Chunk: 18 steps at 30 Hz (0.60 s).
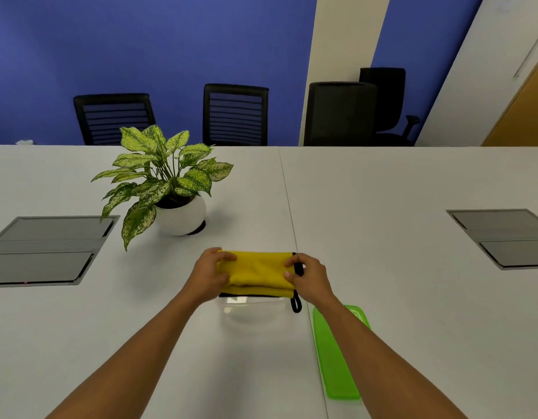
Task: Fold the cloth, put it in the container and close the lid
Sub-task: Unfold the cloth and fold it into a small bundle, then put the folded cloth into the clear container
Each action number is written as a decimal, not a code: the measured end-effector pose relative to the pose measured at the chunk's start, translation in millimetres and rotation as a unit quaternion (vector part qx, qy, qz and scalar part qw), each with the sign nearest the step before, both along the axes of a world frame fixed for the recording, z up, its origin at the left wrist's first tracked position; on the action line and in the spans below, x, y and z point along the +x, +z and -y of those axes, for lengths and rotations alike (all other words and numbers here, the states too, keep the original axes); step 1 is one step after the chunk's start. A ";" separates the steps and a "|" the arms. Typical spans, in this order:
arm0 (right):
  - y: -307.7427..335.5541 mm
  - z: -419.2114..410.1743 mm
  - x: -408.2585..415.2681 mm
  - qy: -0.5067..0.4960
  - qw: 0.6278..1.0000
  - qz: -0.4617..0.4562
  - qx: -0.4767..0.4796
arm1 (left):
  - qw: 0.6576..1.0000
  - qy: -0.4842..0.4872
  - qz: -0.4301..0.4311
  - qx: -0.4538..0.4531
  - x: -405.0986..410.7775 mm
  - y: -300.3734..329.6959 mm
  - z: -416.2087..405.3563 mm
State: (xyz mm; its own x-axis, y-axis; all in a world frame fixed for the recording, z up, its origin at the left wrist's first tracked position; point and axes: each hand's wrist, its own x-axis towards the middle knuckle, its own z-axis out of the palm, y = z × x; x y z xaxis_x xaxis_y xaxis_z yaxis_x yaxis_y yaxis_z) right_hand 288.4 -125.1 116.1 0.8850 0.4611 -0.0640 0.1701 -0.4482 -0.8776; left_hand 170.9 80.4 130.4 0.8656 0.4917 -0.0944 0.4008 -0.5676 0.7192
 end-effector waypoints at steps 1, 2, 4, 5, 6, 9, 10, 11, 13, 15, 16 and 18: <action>-3.2 -8.3 8.5 0.003 1.000 0.008 -0.010 | 1.000 -0.002 -0.010 0.017 9.8 -3.7 -6.0; -7.0 -16.1 17.1 0.007 1.000 0.019 -0.021 | 0.999 -0.005 -0.020 0.030 19.0 -8.4 -11.6; -15.3 -31.2 35.1 0.019 0.998 0.038 -0.056 | 0.998 -0.015 -0.040 0.048 35.5 -21.1 -22.7; -21.0 -38.6 43.2 0.025 0.996 0.047 -0.078 | 0.997 -0.022 -0.056 0.055 43.1 -29.3 -27.7; -25.9 -44.2 47.7 0.034 0.993 0.054 -0.103 | 0.995 -0.031 -0.074 0.064 48.3 -36.0 -30.2; -49.9 -62.1 55.4 0.089 0.977 0.071 -0.181 | 0.983 -0.064 -0.140 0.099 64.9 -62.2 -34.5; -58.1 -66.2 55.0 0.104 0.970 0.079 -0.205 | 0.980 -0.066 -0.161 0.100 68.3 -69.0 -33.9; -66.1 -69.9 54.9 0.113 0.964 0.086 -0.225 | 0.976 -0.067 -0.186 0.095 71.5 -76.1 -32.8; -81.8 -76.8 53.9 0.124 0.954 0.082 -0.259 | 0.964 -0.078 -0.229 0.108 75.8 -90.7 -29.3; -93.3 -83.2 51.8 0.154 0.932 0.116 -0.308 | 0.950 -0.099 -0.254 0.150 78.2 -100.8 -25.7; -98.2 -85.3 49.8 0.158 0.926 0.123 -0.319 | 0.944 -0.104 -0.264 0.167 79.2 -103.0 -24.4; -105.9 -89.7 47.9 0.161 0.921 0.118 -0.334 | 0.931 -0.120 -0.278 0.203 82.0 -109.6 -23.9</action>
